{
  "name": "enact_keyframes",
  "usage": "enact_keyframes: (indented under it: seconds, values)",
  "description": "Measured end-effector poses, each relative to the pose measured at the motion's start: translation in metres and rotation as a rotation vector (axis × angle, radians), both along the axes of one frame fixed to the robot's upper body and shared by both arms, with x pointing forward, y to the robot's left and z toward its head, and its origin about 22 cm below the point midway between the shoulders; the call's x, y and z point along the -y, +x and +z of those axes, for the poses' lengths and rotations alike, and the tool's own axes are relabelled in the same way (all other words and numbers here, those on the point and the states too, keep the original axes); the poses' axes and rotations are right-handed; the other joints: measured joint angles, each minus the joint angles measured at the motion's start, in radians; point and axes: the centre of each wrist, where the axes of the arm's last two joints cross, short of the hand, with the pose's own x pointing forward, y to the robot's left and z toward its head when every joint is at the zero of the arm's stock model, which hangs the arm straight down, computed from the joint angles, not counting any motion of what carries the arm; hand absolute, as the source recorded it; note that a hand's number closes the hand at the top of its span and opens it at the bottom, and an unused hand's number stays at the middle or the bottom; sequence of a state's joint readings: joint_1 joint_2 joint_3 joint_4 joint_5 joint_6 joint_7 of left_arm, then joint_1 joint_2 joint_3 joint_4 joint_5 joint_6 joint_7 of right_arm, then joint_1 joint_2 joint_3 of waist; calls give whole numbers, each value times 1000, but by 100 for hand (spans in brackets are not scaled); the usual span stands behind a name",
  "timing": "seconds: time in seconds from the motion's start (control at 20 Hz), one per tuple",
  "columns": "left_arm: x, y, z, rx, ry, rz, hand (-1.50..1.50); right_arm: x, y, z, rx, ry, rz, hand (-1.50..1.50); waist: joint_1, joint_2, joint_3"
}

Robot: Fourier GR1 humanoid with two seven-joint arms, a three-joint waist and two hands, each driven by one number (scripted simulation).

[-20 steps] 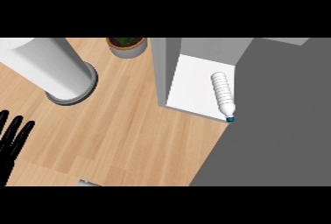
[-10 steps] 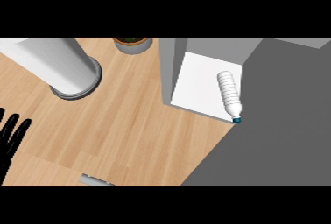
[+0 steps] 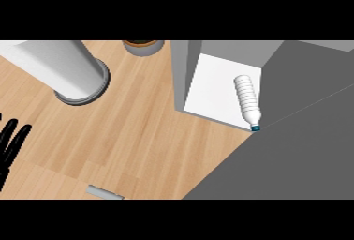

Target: Pick up the bottled water, place it into the cabinet and close the cabinet

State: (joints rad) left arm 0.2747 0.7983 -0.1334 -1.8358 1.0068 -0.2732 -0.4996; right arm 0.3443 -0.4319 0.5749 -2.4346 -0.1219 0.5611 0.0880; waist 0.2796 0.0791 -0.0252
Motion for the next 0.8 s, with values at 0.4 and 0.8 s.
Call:
enact_keyframes:
  seconds: [0.4, 0.8]
  values:
    - [-3, 2, -1, -8, -1, -9, -150, -6, 31, 2, 38, -120, -61, 150, 6, -8, 0]
    - [-7, 1, -3, -24, -3, -2, -150, -22, 77, -1, 14, -179, -122, 150, 1, -19, 5]
